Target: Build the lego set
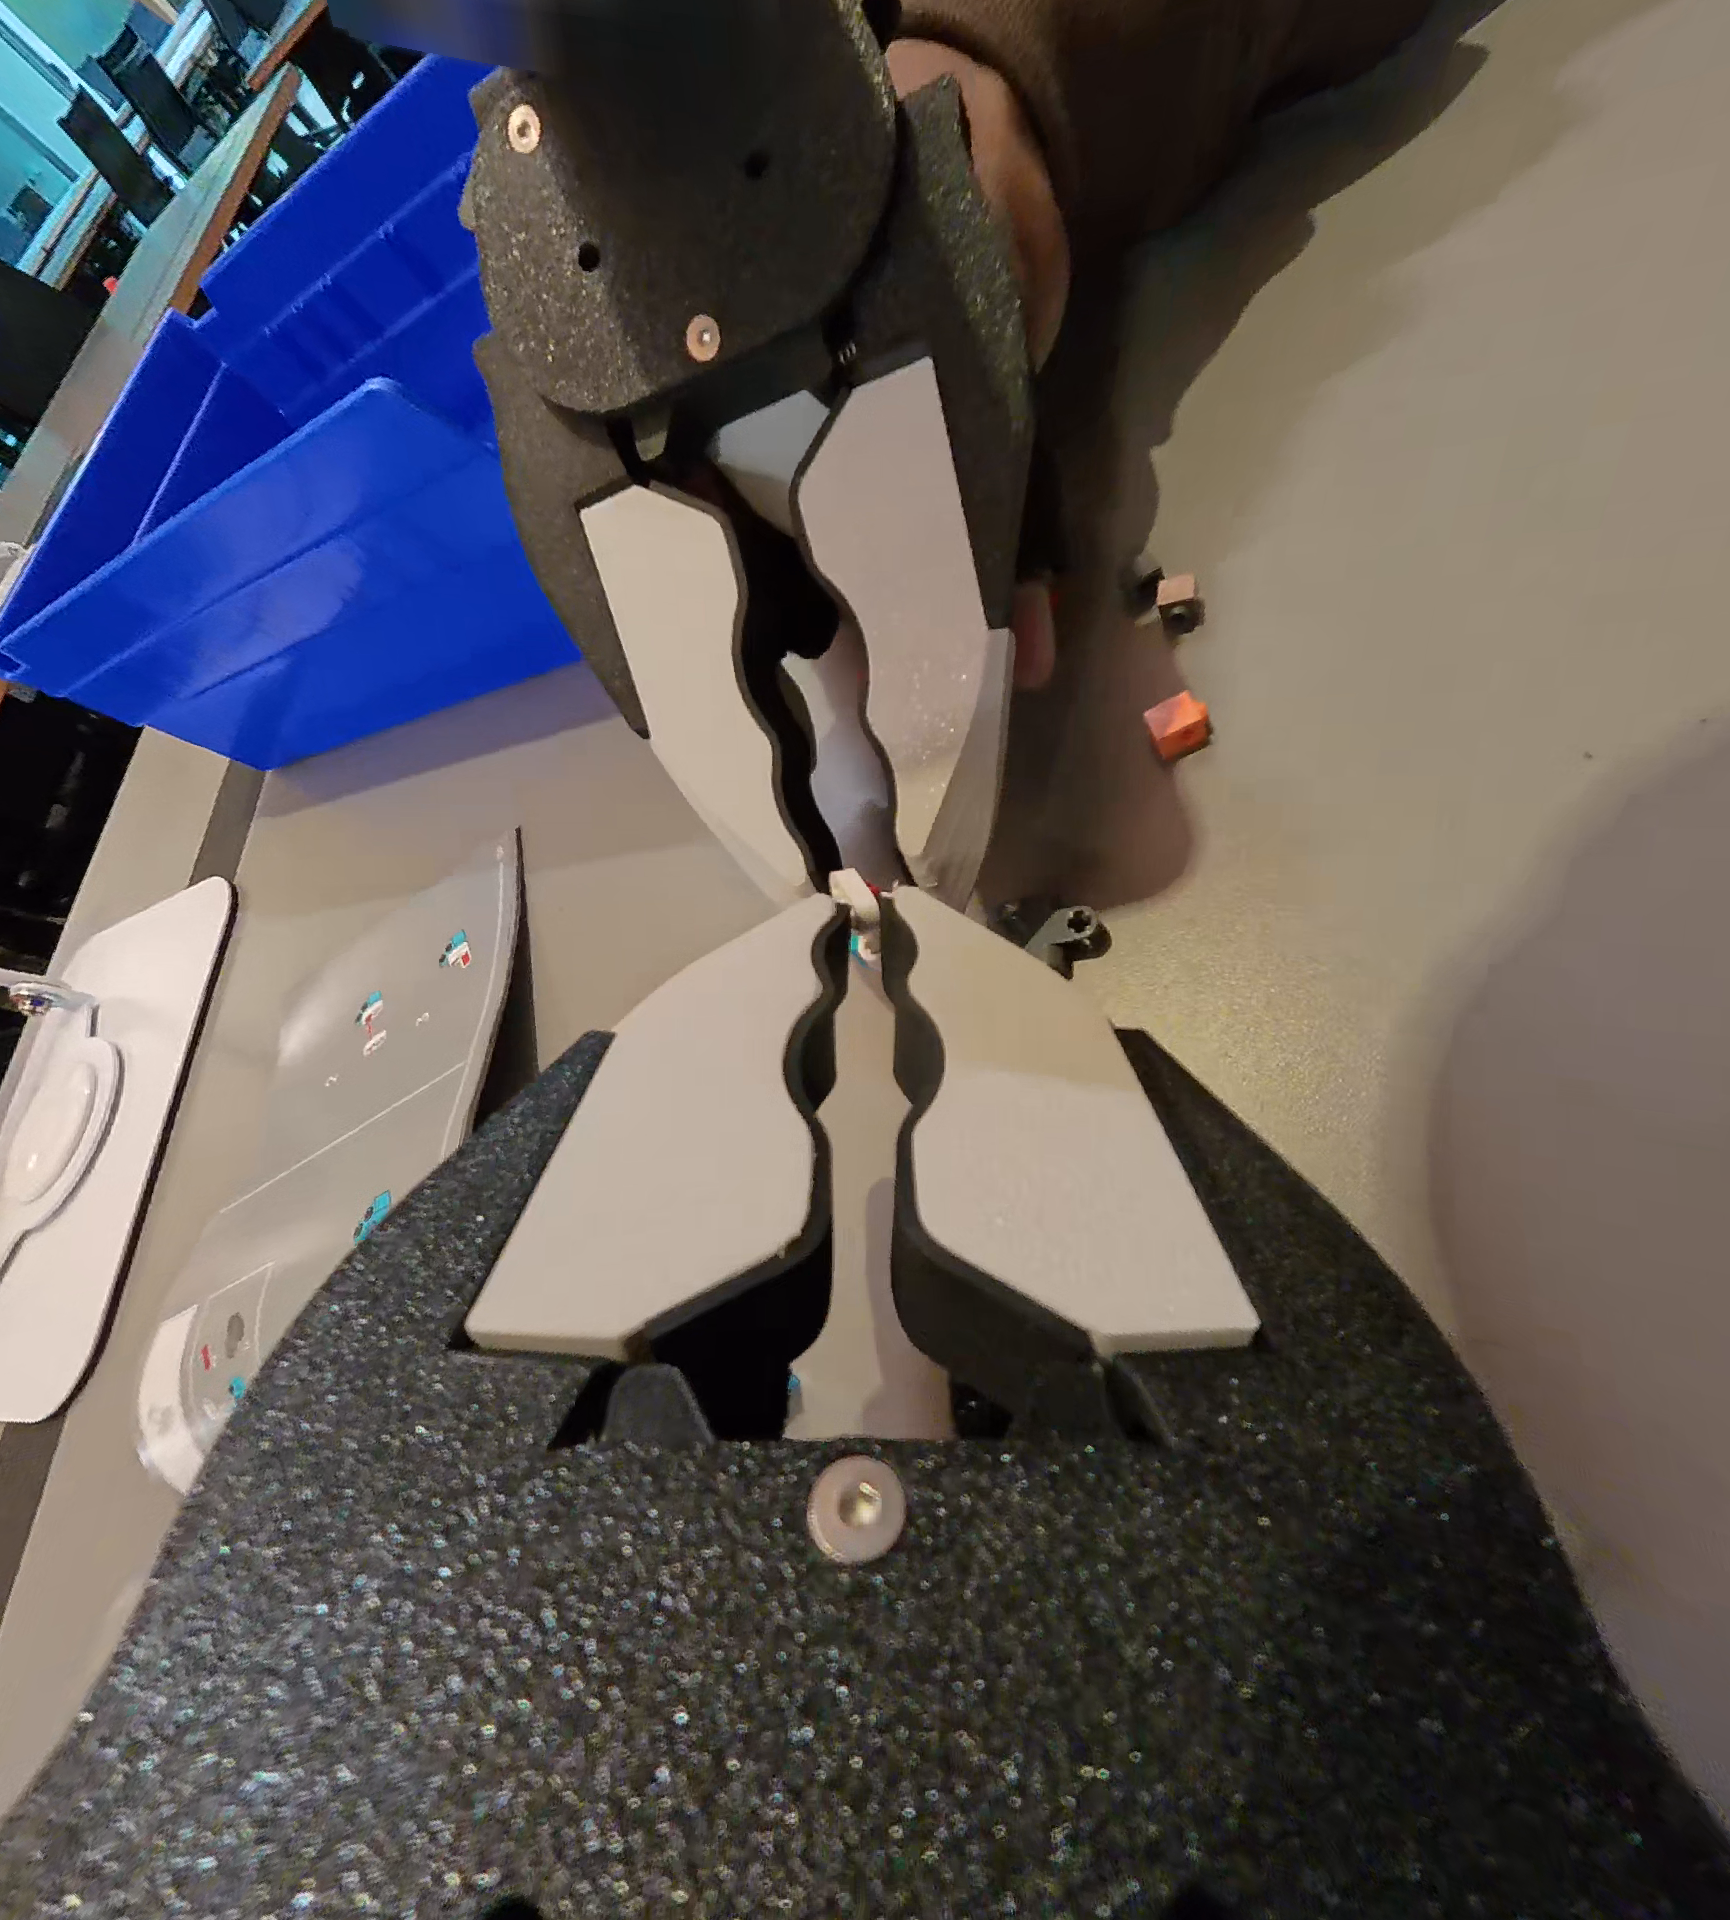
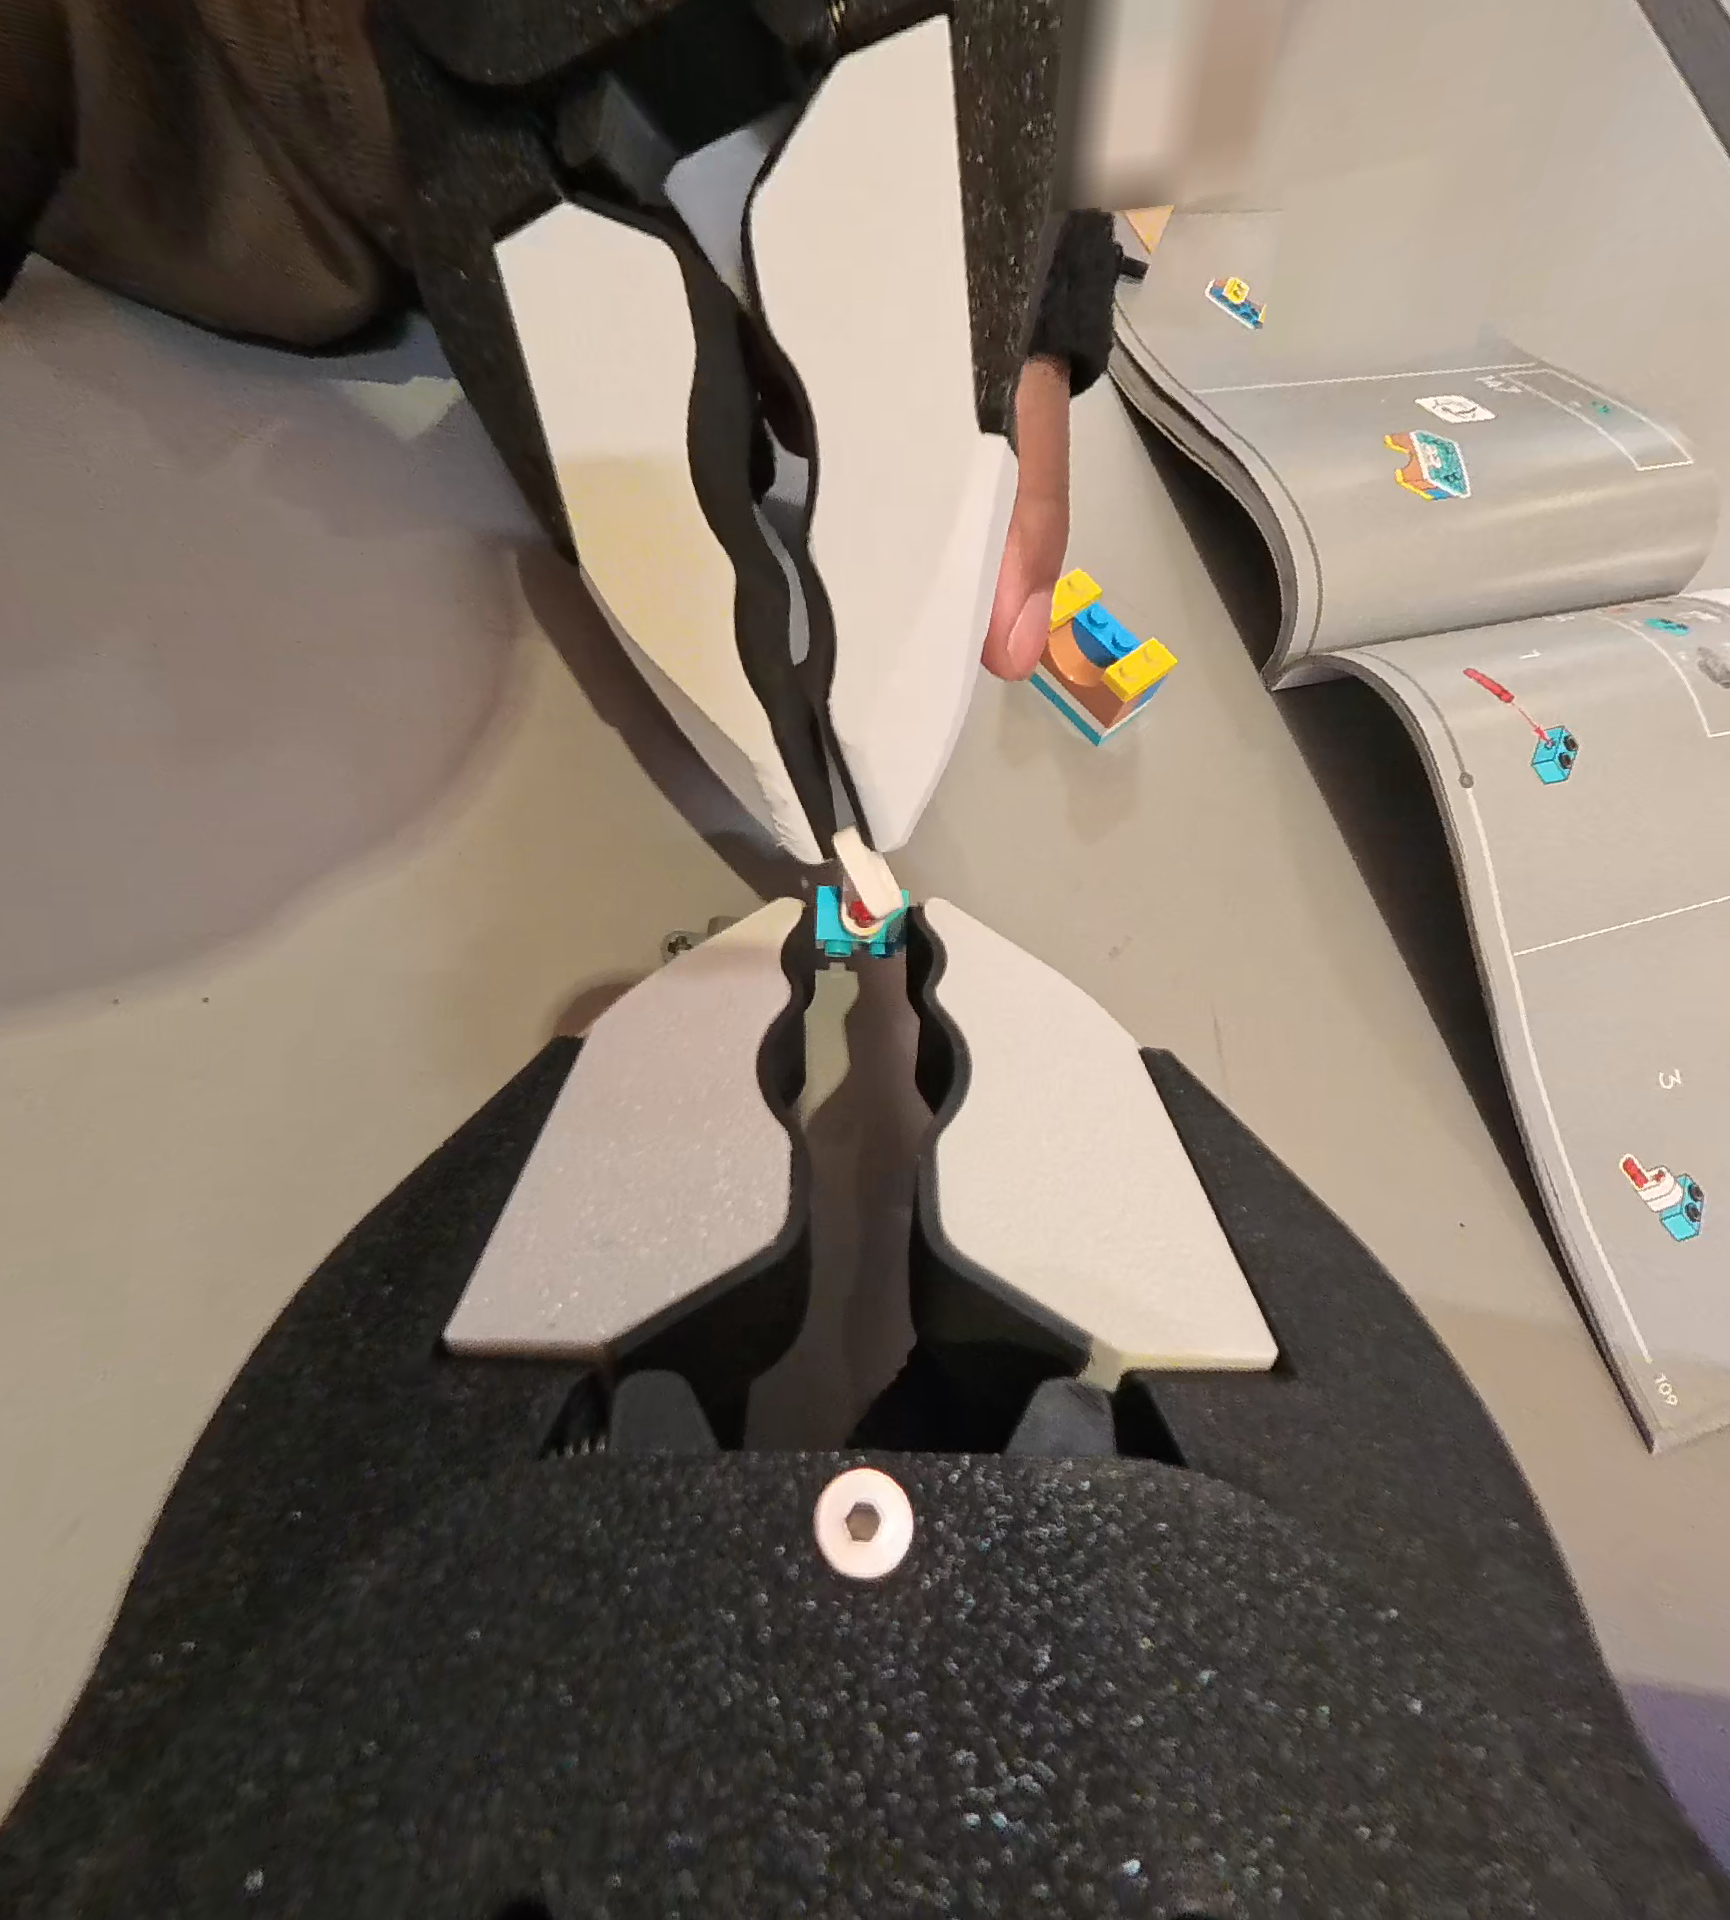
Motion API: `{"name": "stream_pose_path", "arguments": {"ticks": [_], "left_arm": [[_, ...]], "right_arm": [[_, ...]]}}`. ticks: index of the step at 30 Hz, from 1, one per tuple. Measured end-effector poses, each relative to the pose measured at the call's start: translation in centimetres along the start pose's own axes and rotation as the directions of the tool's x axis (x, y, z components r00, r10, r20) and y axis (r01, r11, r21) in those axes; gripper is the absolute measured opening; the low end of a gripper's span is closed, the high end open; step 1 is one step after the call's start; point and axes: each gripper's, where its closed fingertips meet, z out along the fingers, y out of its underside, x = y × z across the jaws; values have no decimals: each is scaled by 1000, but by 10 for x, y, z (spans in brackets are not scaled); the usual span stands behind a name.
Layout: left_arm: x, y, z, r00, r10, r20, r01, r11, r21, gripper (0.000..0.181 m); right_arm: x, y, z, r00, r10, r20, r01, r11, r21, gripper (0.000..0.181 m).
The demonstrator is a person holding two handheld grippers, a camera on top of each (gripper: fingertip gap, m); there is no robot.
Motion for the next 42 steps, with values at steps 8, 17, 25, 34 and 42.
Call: {"name": "stream_pose_path", "arguments": {"ticks": [8,17,25,34,42], "left_arm": [[0,0,0,997,79,26,-79,997,-11,6],[1,0,0,992,117,40,-116,993,-16,6],[1,1,1,987,150,53,-149,988,-27,9],[3,-2,2,991,131,39,-130,991,-5,10],[6,-5,5,993,116,29,-116,993,12,9]], "right_arm": [[0,0,0,1000,2,2,-2,1000,1,16],[1,-1,0,1000,6,-3,-6,1000,5,16],[2,-1,-1,1000,13,-3,-13,1000,10,16],[3,-1,-1,1000,14,-6,-14,1000,12,16],[2,-1,0,1000,12,-6,-12,1000,9,16]]}}
